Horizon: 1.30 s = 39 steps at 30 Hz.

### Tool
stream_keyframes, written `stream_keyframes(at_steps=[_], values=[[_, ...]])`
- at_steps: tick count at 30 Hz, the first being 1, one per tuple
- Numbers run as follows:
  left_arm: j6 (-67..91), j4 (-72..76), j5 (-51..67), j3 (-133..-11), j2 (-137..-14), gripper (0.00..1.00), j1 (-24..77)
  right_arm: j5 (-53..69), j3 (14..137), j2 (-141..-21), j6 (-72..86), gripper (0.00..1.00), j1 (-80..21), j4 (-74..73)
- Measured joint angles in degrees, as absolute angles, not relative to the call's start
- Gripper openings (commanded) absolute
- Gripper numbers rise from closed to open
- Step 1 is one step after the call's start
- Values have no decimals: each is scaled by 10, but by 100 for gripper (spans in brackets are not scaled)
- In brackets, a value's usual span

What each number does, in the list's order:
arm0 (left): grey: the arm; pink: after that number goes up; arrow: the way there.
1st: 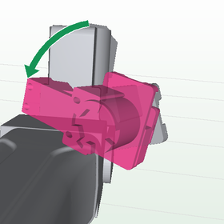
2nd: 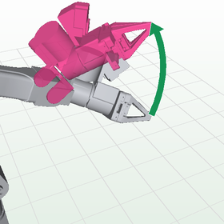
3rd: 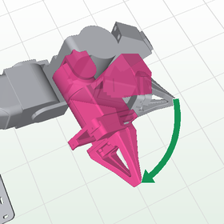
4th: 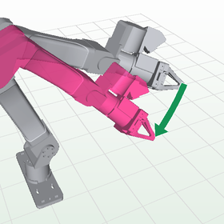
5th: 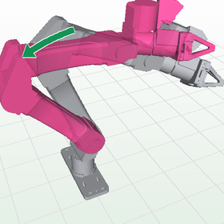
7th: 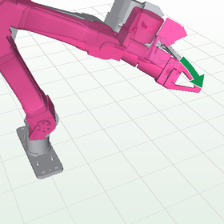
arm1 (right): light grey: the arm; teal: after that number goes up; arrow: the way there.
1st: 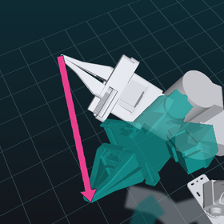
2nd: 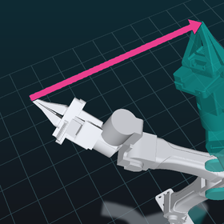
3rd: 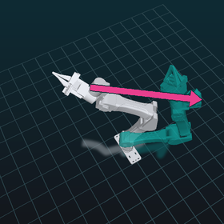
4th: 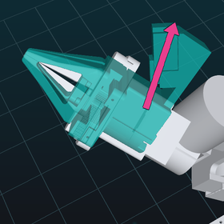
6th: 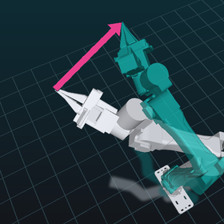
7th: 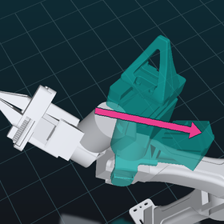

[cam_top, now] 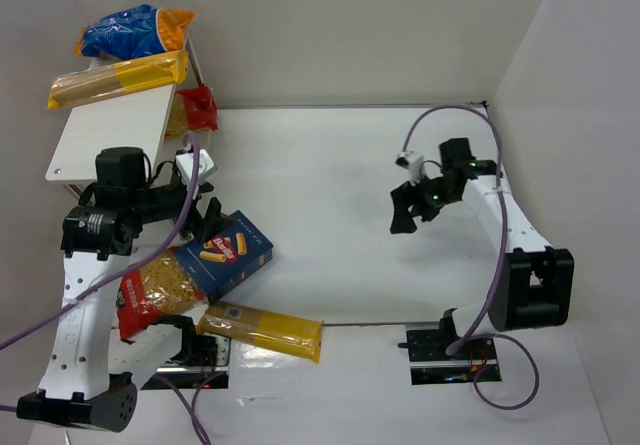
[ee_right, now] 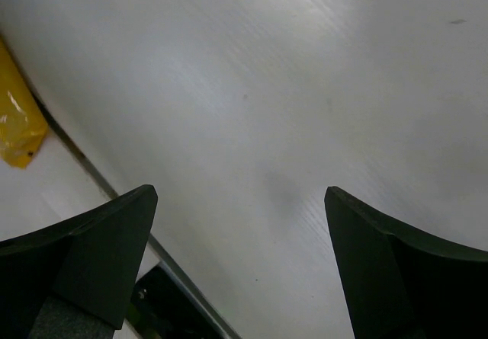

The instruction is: Place and organize the pasta boxes and bags onto the shelf

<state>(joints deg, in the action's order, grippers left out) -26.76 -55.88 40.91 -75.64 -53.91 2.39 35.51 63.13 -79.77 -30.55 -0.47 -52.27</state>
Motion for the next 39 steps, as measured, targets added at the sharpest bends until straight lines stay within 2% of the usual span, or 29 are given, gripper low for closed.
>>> stream_keyframes(at_steps=[8, 12, 16, 22, 31, 39], values=[[-277, -563, 382, -741, -590, 100, 24, 331, 710, -900, -357, 99, -235, -582], [-282, -563, 371, -741, -650, 100, 24, 324, 721, -948, -356, 99, -385, -577], [-281, -559, 358, -741, -693, 100, 24, 321, 720, -958, -328, 99, -489, -547], [-276, -544, 328, -741, -713, 100, 24, 339, 720, -985, -276, 99, -575, -488], [-230, -488, 302, -741, -751, 100, 28, 294, 720, -1044, -236, 99, -716, -445], [-211, -472, 279, -741, -756, 100, 39, 235, 729, -1062, -188, 99, -744, -415]])
